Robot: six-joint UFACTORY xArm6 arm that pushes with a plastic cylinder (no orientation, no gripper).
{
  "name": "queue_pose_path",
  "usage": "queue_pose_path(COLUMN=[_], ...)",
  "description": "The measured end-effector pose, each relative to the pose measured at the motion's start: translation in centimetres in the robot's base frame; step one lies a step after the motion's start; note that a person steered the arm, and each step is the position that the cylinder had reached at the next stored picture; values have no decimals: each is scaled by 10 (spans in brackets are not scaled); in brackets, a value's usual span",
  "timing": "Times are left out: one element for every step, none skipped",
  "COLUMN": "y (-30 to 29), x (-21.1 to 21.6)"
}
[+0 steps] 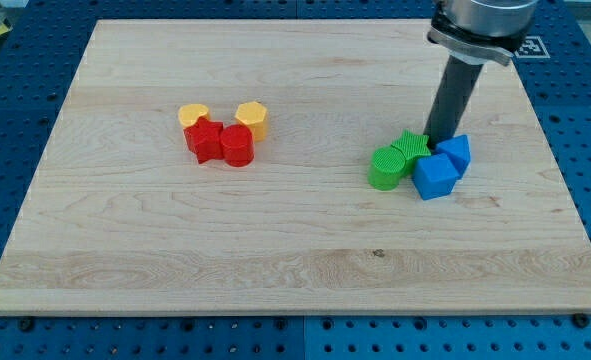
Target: Nudge the yellow hexagon left a bit
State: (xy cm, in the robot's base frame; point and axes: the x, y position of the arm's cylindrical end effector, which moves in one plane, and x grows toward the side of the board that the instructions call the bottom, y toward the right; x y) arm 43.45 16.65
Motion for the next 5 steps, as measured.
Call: queue_pose_path(y=[4,-13,-83,-156,-215], x=[-1,-31,-37,-36,-36])
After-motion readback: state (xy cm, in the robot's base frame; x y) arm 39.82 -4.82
